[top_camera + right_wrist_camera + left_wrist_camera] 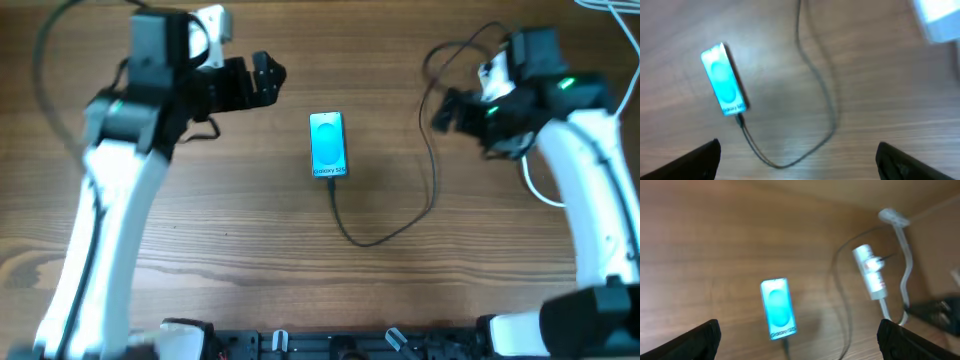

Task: Plug charger to phone and switch on socket
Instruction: 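Release the phone with the left gripper and move the right gripper toward the power strip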

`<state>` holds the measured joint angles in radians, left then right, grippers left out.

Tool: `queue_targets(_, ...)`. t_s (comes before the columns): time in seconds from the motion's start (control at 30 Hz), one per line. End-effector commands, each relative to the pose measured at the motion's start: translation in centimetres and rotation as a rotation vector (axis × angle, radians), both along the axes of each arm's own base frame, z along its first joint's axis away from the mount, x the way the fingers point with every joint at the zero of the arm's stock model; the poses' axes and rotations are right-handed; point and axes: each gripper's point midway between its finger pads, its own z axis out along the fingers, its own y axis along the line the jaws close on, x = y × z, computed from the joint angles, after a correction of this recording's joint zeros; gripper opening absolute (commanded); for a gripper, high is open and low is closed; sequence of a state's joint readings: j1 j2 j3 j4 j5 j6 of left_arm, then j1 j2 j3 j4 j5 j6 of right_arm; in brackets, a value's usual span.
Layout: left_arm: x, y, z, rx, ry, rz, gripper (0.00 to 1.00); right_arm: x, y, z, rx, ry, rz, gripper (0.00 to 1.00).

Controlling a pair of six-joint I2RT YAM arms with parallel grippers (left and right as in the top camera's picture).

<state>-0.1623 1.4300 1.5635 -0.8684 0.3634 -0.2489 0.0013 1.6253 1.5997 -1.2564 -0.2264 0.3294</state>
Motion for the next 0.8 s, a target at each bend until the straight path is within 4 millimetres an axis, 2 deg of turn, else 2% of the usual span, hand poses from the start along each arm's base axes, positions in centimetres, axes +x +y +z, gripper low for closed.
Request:
queue_targets(0.0,-2.5,0.6,3.9,-0.007,-0.107,0.006,1.00,3.8,-4.9,1.5,-0.048,-0.032,-0.016,1.00)
queue_targets(0.07,-3.5,0.8,5.3,-0.013,-0.146,0.006,1.00,5.4,-6.9,1.1,-0.048,-0.051,-0.067,1.00)
queue_targets(0.13,-4.2,0.9,6.2,-0.017,-0.171,0.006,1.00,6.2,-8.3,0.7,-0.055,-0.066,-0.114,1.00)
queue_targets(0.27,-4.6,1.0,6.7,-0.020,-0.188,0.006,1.00,7.1,-11.2,0.4,-0.151,-0.091,-0.175,1.00)
queue_targets(0.37,-4.6,1.0,6.6,-0.020,-0.186,0.006,1.00,6.9,-15.8,0.0,-0.299,-0.064,-0.457,1.00)
queue_targets(0.43,-4.6,1.0,6.6,-0.020,-0.186,0.006,1.00,7.1,-17.3,-0.5,-0.339,-0.061,-0.543,1.00)
queue_targets(0.53,-4.6,1.0,6.7,-0.020,-0.186,0.006,1.00,7.6,-18.9,-1.9,-0.371,-0.047,-0.572,1.00)
queue_targets(0.63,-4.6,1.0,6.6,-0.020,-0.186,0.006,1.00,8.3,-20.8,-4.4,-0.372,-0.016,-0.603,1.00)
queue_targets(0.77,-4.6,1.0,6.6,-0.020,-0.186,0.006,1.00,10.3,-22.8,-7.8,-0.382,-0.020,-0.606,1.00)
